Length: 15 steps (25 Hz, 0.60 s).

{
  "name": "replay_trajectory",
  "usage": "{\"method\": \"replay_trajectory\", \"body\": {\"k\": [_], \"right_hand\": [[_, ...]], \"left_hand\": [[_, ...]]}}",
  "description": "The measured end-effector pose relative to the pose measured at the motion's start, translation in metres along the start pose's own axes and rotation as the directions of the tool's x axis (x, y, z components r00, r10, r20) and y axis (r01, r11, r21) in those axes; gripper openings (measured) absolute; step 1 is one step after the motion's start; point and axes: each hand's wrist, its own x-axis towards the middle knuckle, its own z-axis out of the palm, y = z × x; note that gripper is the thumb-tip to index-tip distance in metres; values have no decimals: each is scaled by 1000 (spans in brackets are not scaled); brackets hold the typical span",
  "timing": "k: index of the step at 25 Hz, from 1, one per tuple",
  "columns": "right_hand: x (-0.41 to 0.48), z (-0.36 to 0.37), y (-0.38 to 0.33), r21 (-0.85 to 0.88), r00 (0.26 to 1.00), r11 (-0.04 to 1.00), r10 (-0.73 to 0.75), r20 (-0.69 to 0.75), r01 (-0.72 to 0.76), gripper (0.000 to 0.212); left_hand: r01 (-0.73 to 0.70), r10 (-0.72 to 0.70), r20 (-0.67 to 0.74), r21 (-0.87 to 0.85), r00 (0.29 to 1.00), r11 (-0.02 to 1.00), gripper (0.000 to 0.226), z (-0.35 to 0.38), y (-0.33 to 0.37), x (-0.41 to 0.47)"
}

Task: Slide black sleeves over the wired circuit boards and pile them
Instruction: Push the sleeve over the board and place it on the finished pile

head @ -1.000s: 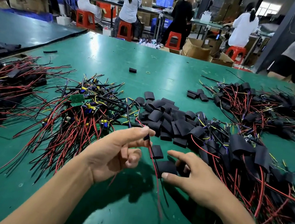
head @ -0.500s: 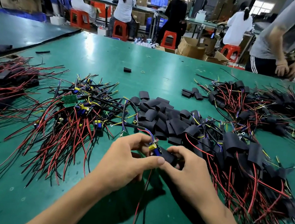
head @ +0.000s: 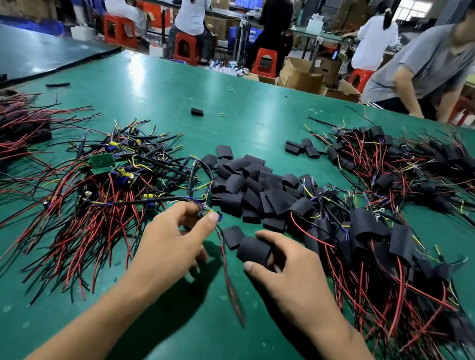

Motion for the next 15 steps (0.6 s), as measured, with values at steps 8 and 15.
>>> {"method": "replay_trajectory", "body": {"k": [8,15], "right_hand": [[3,-7,0,220,991,974,71,-109,-45,36],[6,-5,6,439,974,895,166,-154,-83,27]], "left_hand": [[285,-309,113,-750,944,596,35,-13,2,15],[265,-346,85,-817,934,513,7,-20,1,24]]}}
